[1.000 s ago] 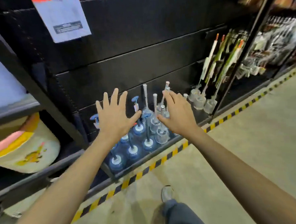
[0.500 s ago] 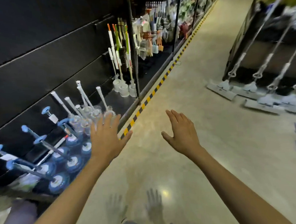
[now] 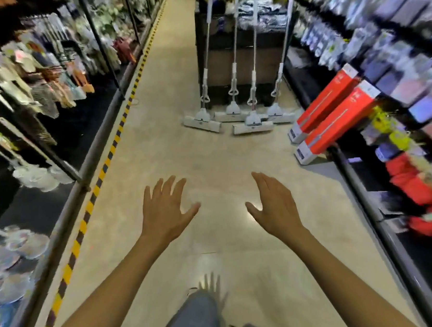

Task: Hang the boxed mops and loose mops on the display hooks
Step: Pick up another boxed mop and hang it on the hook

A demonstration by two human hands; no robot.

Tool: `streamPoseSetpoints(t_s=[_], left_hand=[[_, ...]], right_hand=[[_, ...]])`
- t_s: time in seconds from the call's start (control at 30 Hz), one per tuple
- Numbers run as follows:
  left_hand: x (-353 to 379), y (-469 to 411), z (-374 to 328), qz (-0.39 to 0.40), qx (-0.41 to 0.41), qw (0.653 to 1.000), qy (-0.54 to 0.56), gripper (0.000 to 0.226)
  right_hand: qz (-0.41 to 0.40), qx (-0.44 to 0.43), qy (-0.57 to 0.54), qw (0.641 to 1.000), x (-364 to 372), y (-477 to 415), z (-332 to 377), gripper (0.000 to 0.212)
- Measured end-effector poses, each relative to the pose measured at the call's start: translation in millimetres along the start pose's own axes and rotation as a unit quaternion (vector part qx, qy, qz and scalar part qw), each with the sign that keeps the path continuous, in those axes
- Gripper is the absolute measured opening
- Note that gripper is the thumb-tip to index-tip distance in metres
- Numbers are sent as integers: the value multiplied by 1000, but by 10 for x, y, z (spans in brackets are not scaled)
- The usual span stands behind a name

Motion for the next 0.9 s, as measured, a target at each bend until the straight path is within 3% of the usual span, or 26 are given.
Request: streamPoseSetpoints(t_s=[0.4, 0.67, 0.9], left_hand=[[851, -2243, -1480, 44, 211, 976, 29, 83], [1012, -4135, -2221, 30, 310, 950, 7, 82], [1407, -5259, -2893, 54, 362, 931, -7, 85]], right_hand=[[-41, 219, 31, 974, -56, -964, -1650, 71], [-82, 306, 57, 947, -327, -2294, -2440, 66], [-88, 351, 56, 931, -320, -3113, -3166, 66]])
Point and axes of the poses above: each hand's wrist, its own y-axis away from the middle knuckle, its own x-axis out of the palm, z = x × y, the point moved 4 cm from there along -y, towards the middle knuckle, and after that the axes turned 6 degrees about -z, right-handed, at the moved point
